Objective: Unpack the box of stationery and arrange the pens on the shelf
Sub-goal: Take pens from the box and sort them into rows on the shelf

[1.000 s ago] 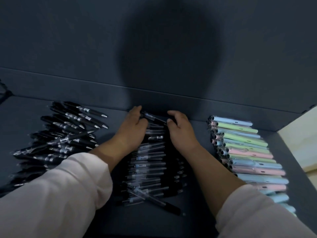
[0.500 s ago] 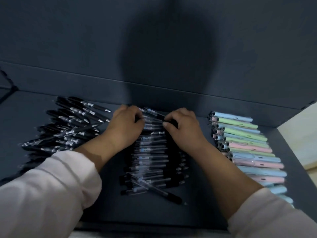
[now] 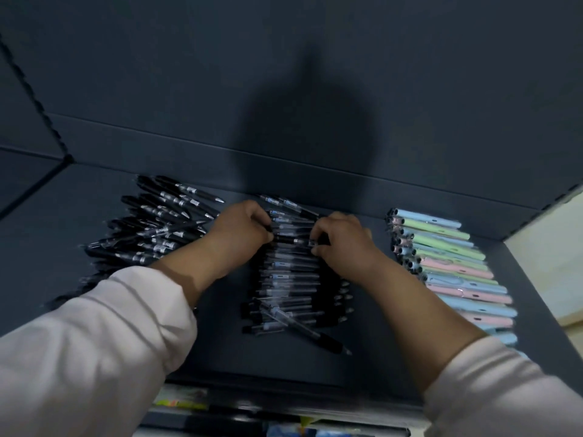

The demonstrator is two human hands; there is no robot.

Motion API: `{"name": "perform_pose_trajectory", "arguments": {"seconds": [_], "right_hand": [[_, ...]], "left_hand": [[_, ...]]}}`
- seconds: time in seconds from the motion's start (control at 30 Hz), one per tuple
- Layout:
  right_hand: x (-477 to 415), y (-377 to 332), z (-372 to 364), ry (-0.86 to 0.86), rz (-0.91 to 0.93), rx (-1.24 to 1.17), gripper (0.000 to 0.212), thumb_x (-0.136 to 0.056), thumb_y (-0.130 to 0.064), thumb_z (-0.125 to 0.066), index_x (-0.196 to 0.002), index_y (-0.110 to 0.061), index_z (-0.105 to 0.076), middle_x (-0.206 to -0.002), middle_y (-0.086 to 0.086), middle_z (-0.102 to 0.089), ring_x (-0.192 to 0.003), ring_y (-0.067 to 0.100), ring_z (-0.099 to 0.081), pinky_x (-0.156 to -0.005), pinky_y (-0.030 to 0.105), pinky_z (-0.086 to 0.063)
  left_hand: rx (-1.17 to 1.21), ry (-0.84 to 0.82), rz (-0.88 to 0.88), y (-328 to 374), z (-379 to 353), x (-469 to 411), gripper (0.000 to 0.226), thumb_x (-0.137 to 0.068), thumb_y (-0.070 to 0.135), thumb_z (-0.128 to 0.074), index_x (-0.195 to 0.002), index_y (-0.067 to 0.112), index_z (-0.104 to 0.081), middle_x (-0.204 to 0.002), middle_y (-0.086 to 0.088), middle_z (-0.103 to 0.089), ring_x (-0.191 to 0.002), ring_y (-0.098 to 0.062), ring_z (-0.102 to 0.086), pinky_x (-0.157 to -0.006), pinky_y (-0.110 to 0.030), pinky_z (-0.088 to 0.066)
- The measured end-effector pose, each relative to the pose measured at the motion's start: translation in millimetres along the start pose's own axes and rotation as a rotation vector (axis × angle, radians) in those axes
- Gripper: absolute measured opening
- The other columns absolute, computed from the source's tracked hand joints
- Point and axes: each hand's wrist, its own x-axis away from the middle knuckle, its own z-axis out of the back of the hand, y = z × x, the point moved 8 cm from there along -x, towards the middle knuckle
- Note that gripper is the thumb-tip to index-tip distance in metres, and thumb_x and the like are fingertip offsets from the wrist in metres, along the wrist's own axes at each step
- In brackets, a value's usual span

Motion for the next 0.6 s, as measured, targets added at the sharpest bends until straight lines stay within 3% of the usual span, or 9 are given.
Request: {"name": "perform_pose_trajectory", "arguments": {"seconds": [0.07, 0.17, 0.27, 0.37, 0.6], "right_hand": [[2.8, -9.0, 6.9, 0.035, 0.015, -0.056, 0.011, -0.089, -0.026, -0.063, -0.100, -0.024, -0.060, -0.102, -0.008, -0.046, -0.112, 0.019, -0.042, -0.087, 0.031, -0.028], [1.9, -40.6, 16.6, 0.088, 0.091, -0.133, 0.009, -0.090, -0.024, -0.062, -0.099, -0.023, -0.061, -0.098, -0.008, -0.052, -0.102, 0.019, -0.050, -0.091, 0.040, -0.042], [-5.9, -87.6, 12.0, 0.069, 0.171, -0.174, 0.016, -0.090, -0.020, -0.062, -0.106, -0.018, -0.065, -0.107, 0.000, -0.059, -0.101, 0.019, -0.055, -0.090, 0.035, -0.046], [-15.2, -137.7, -5.7, 0.047, 0.251, -0.140, 0.018, -0.089, -0.022, -0.063, -0.106, -0.018, -0.066, -0.108, 0.002, -0.061, -0.101, 0.020, -0.056, -0.086, 0.030, -0.045], [-24.2, -203.6, -43.8, 0.000, 0.312, -0.152, 0.018, -0.088, -0.030, -0.064, -0.104, -0.022, -0.066, -0.101, -0.006, -0.055, -0.103, 0.018, -0.053, -0.090, 0.034, -0.045]], "left_hand": [[0.063, 0.025, -0.038, 7.2, 12.5, 4.1, 0.022, -0.080, 0.001, -0.067, -0.077, 0.019, -0.055, -0.068, 0.003, -0.055, -0.060, -0.008, -0.050, -0.052, -0.012, -0.039], [0.081, 0.104, -0.093, 13.2, 49.1, 11.3, 0.015, -0.083, 0.002, -0.065, -0.084, 0.015, -0.057, -0.067, 0.003, -0.053, -0.057, -0.010, -0.047, -0.044, -0.007, -0.035], [-0.044, 0.221, -0.144, 5.8, 100.5, 23.3, 0.010, -0.088, 0.005, -0.060, -0.090, 0.015, -0.058, -0.071, 0.004, -0.057, -0.064, -0.012, -0.052, -0.054, -0.007, -0.039], [-0.190, 0.287, -0.100, -18.3, 146.1, 40.4, 0.011, -0.090, 0.009, -0.056, -0.097, 0.015, -0.060, -0.087, -0.003, -0.064, -0.079, -0.019, -0.059, -0.072, -0.024, -0.046], [-0.481, 0.311, -0.070, -52.8, 189.2, 67.4, 0.019, -0.087, 0.016, -0.062, -0.106, 0.015, -0.063, -0.104, -0.006, -0.059, -0.096, -0.023, -0.058, -0.081, -0.025, -0.041]]}}
